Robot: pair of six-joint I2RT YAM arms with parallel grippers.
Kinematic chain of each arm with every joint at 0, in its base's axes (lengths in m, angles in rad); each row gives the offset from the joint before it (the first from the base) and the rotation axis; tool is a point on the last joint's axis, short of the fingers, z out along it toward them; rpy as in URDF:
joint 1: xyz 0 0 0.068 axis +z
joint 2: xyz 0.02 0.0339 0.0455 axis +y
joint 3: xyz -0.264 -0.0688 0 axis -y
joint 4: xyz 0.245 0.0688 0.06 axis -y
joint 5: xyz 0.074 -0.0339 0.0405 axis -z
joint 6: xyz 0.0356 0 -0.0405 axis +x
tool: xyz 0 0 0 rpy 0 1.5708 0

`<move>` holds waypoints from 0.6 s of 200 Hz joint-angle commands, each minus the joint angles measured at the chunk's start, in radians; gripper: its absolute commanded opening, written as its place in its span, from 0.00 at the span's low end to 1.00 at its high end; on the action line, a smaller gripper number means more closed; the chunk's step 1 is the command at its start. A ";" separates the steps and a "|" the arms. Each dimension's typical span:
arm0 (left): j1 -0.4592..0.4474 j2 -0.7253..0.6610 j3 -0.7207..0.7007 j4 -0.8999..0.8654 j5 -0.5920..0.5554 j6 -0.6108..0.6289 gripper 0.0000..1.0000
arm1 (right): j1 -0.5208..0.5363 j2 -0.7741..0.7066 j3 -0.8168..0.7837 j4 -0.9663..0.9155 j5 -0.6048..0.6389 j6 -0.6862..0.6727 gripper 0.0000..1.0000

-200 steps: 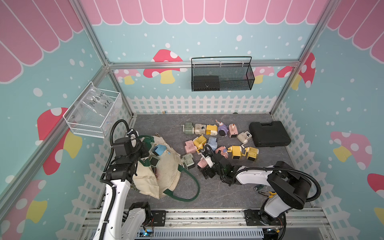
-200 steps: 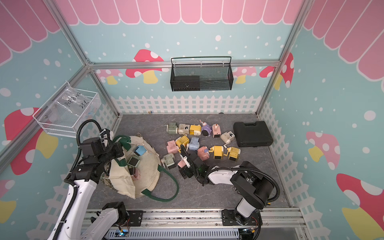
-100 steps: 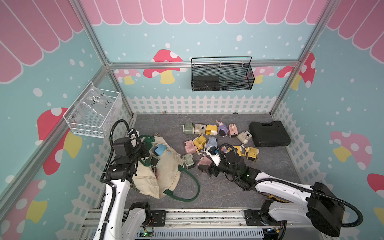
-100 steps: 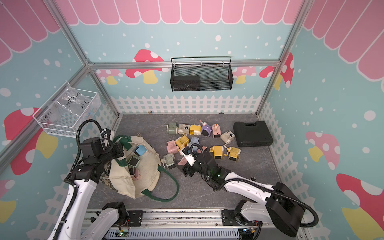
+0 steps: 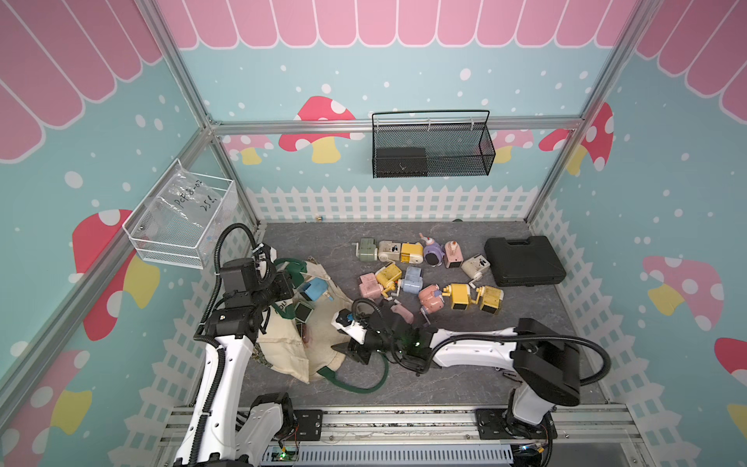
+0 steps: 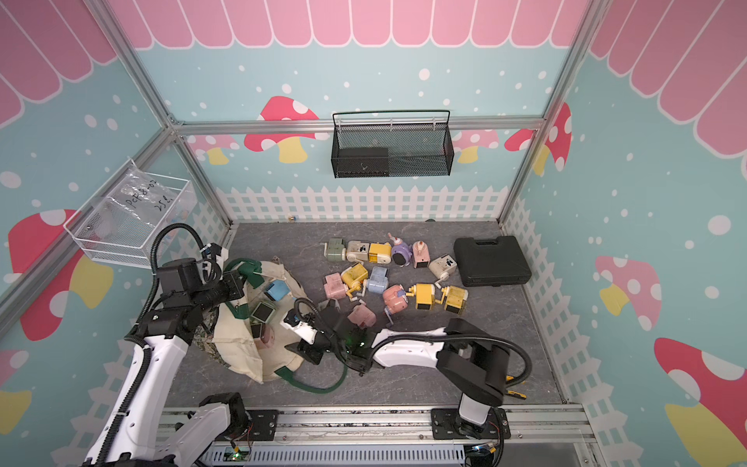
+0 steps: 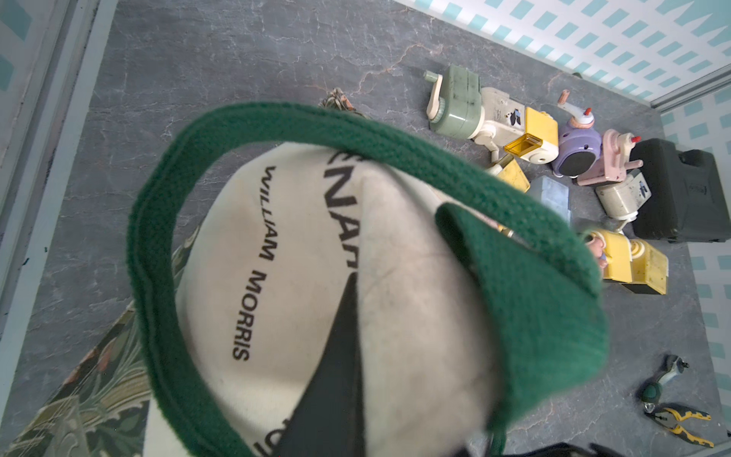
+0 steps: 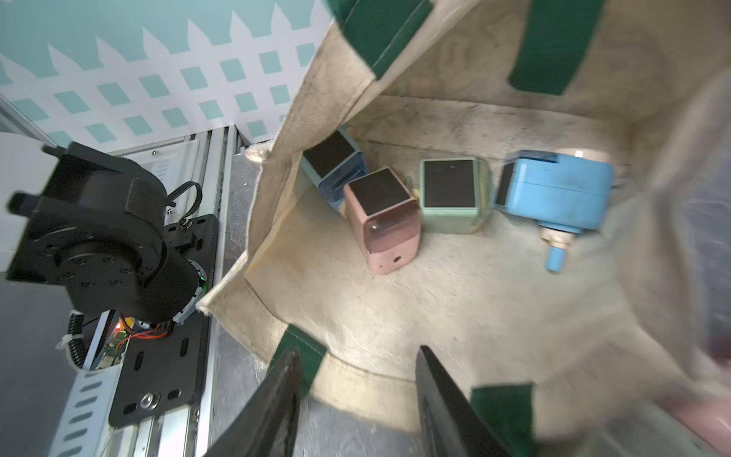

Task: Take out the pencil sharpeners from the tote bags
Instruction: Place the pencil sharpener at the center of the board, then pick up the pencil sharpener from the canvas bag.

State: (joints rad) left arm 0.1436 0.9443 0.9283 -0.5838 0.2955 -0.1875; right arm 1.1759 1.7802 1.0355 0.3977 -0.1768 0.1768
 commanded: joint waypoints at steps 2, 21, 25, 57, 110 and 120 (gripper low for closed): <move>0.004 -0.001 0.035 0.035 0.060 -0.013 0.00 | 0.039 0.157 0.147 0.020 -0.023 0.035 0.48; 0.006 -0.002 0.033 0.050 0.074 -0.018 0.00 | 0.062 0.308 0.302 0.010 -0.044 0.042 0.47; 0.005 -0.002 0.033 0.053 0.079 -0.018 0.00 | 0.065 0.334 0.335 0.005 -0.050 0.040 0.47; 0.008 -0.009 0.031 0.054 0.096 -0.001 0.00 | 0.105 0.483 0.573 -0.040 -0.097 -0.005 0.47; 0.009 -0.031 0.008 0.066 0.100 0.008 0.00 | 0.111 0.520 0.628 -0.037 -0.032 -0.032 0.66; 0.010 -0.035 0.001 0.072 0.099 0.005 0.00 | 0.104 0.495 0.579 -0.017 0.029 -0.028 0.72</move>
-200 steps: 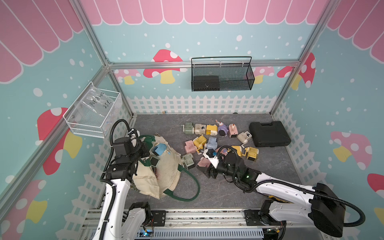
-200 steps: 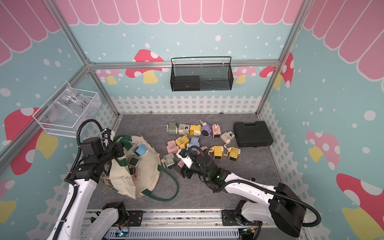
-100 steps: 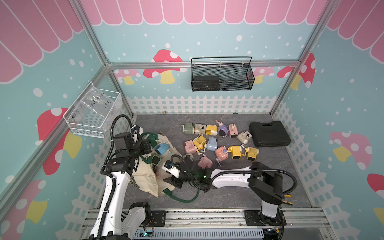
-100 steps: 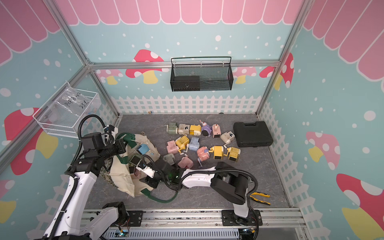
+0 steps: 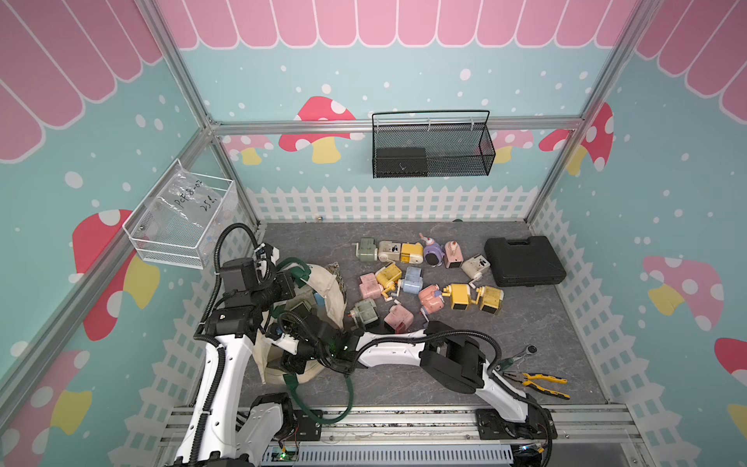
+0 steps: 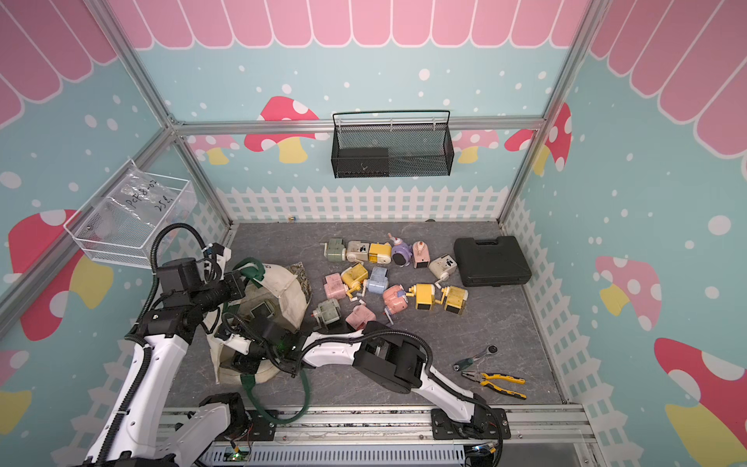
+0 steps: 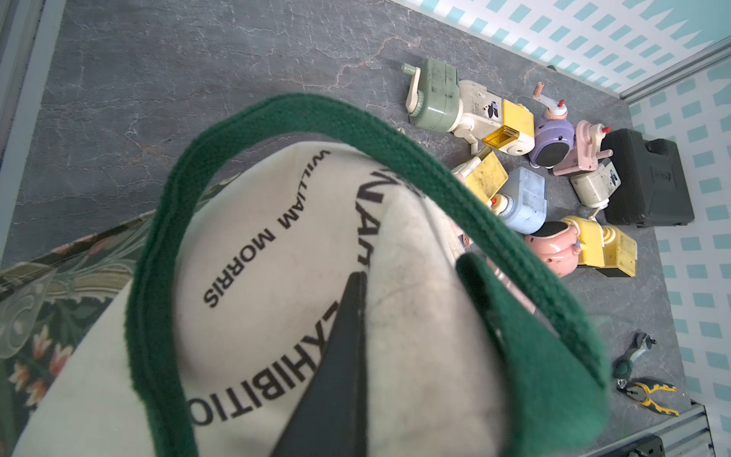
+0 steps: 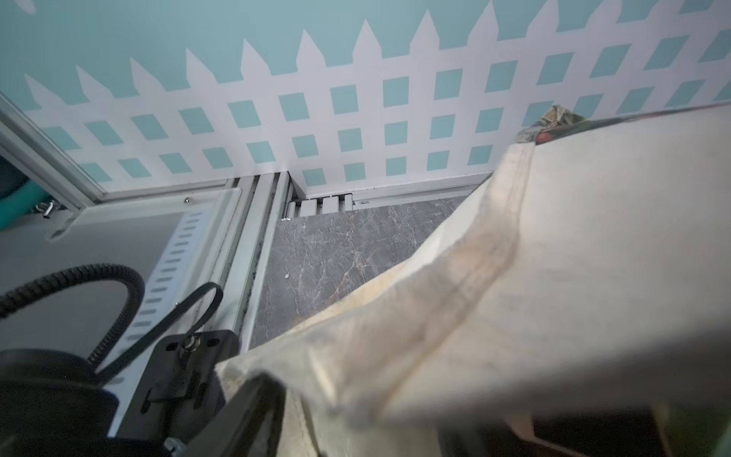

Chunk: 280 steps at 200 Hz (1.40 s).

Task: Take out the pencil sharpeners from the tote bags
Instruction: Pick up the pencil sharpener from the canvas bag.

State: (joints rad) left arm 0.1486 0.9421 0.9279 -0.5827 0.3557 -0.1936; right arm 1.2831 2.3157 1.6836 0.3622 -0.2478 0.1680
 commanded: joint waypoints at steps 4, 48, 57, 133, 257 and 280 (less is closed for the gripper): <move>0.004 -0.034 0.000 0.074 0.039 0.010 0.00 | -0.007 -0.050 -0.087 0.023 0.126 -0.016 0.73; 0.005 -0.025 -0.004 0.087 0.053 -0.006 0.00 | -0.046 -0.111 -0.280 0.127 0.232 0.058 0.86; 0.004 -0.026 -0.006 0.088 0.055 -0.007 0.00 | -0.047 -0.101 -0.287 0.131 0.235 0.059 0.87; 0.004 -0.028 -0.012 0.086 0.074 -0.018 0.00 | -0.063 0.069 -0.156 0.144 0.275 0.092 0.98; 0.003 -0.023 -0.021 0.098 0.086 -0.021 0.00 | -0.082 0.201 0.032 0.204 0.102 -0.060 0.91; 0.005 -0.019 -0.022 0.099 0.086 -0.020 0.00 | -0.083 0.213 0.035 0.226 0.098 -0.066 0.87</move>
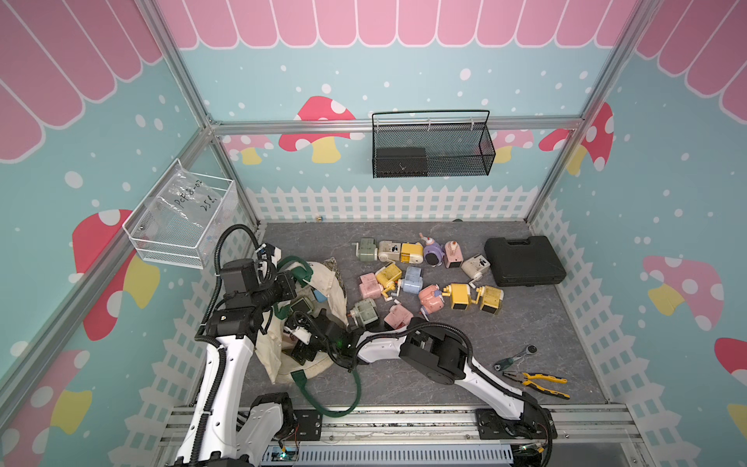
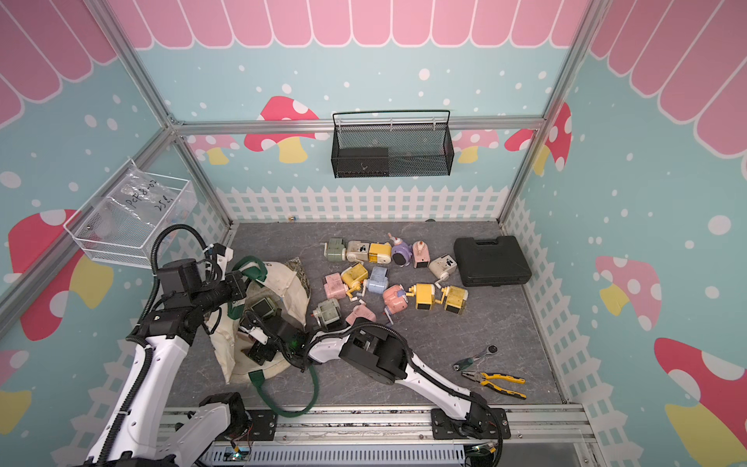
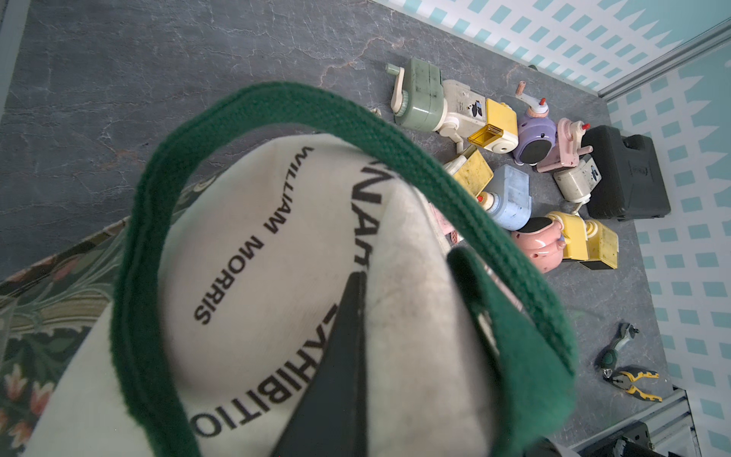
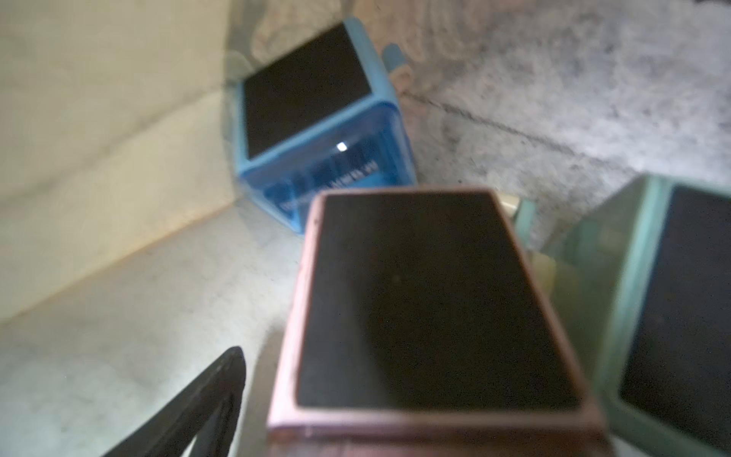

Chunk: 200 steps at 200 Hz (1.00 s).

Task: Take out the pencil sharpeners from the tote bags
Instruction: Pick up the pencil sharpener from the canvas bag.

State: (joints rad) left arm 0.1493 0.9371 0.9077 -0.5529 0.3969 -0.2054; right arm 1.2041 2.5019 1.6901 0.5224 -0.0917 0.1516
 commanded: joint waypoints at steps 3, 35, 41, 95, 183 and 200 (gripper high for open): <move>0.004 -0.012 -0.003 0.070 0.045 -0.009 0.00 | -0.005 0.030 0.030 0.068 -0.058 -0.050 0.86; 0.004 -0.014 -0.013 0.078 0.045 -0.012 0.00 | -0.007 0.042 0.029 0.097 -0.072 -0.060 0.82; 0.003 -0.016 -0.016 0.081 0.044 -0.012 0.00 | -0.008 0.045 0.031 0.099 -0.064 -0.056 0.82; 0.003 -0.010 -0.023 0.087 0.041 -0.012 0.00 | -0.015 0.063 0.044 0.098 -0.052 -0.036 0.67; 0.004 -0.022 -0.043 0.092 0.004 -0.021 0.00 | -0.012 -0.096 -0.119 0.153 -0.111 0.029 0.46; 0.004 -0.030 -0.047 0.091 -0.007 -0.023 0.00 | -0.008 -0.138 -0.160 0.154 -0.121 0.044 0.45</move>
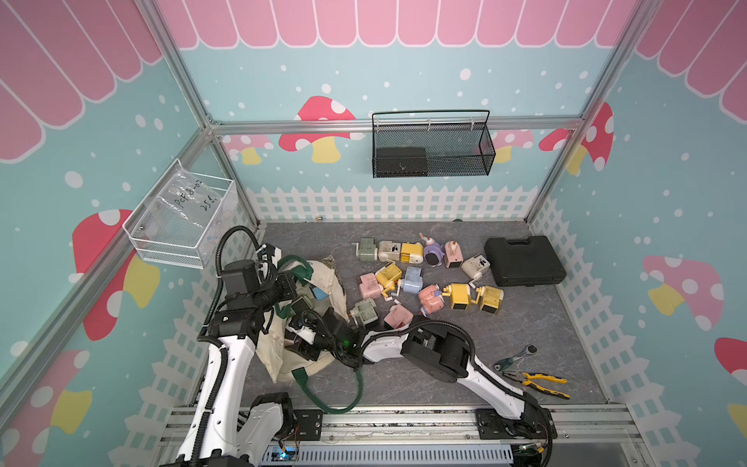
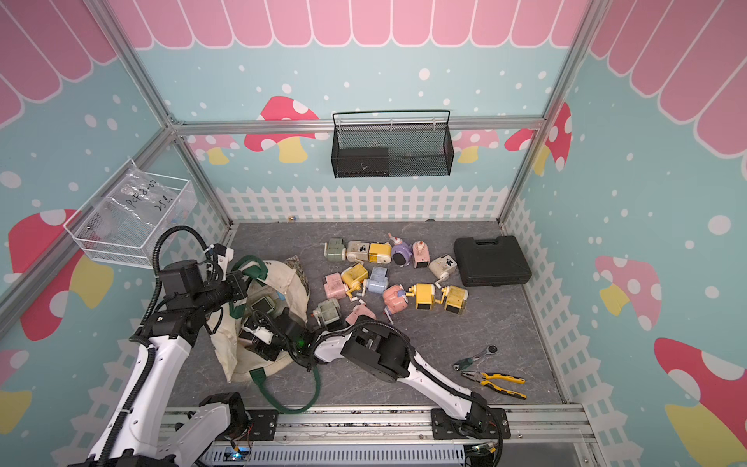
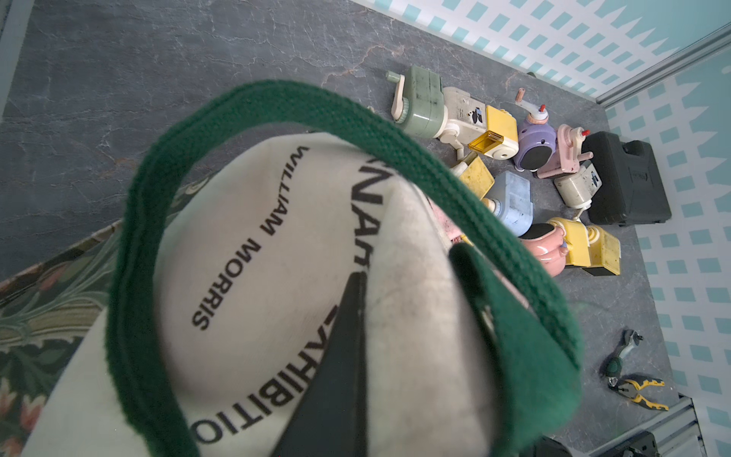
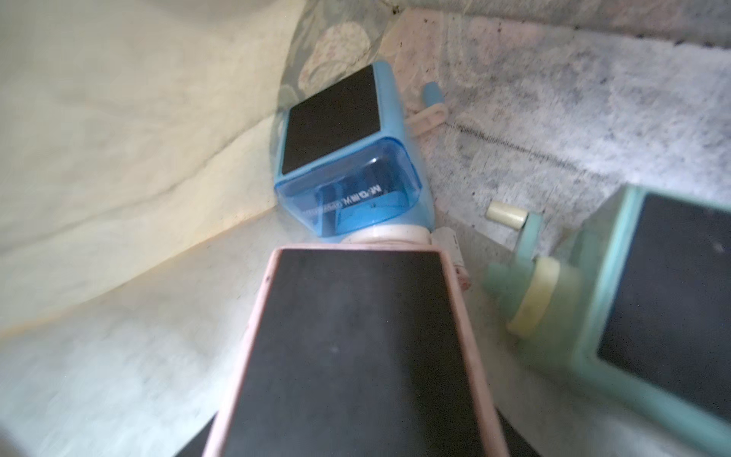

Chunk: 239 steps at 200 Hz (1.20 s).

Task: Take out the pencil sharpeners from the tote bags
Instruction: Pick up the pencil sharpener from the canvas bag, then place the pencil sharpener at the center of the board.

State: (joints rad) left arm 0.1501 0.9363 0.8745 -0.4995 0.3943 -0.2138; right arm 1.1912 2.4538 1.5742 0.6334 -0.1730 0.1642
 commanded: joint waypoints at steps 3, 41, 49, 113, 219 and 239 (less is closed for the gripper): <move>0.003 -0.030 -0.014 0.038 -0.006 -0.015 0.00 | 0.007 -0.097 -0.051 0.043 -0.042 0.035 0.45; 0.006 -0.046 -0.023 0.037 -0.031 -0.027 0.00 | 0.021 -0.201 -0.160 0.043 -0.057 0.057 0.44; 0.007 -0.048 -0.026 0.038 -0.032 -0.030 0.00 | 0.024 -0.223 -0.182 0.042 -0.058 0.066 0.43; 0.013 -0.051 -0.032 0.039 -0.024 -0.036 0.00 | 0.036 -0.409 -0.321 -0.021 -0.163 0.116 0.43; 0.029 -0.054 -0.037 0.045 -0.009 -0.048 0.00 | 0.020 -0.815 -0.518 -0.247 -0.154 0.066 0.44; 0.031 -0.061 -0.040 0.045 -0.012 -0.050 0.00 | -0.025 -0.888 -0.562 -0.287 -0.154 0.077 0.44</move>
State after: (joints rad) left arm 0.1699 0.9009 0.8448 -0.4870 0.3786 -0.2497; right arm 1.2076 1.6550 1.0492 0.3943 -0.3466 0.2581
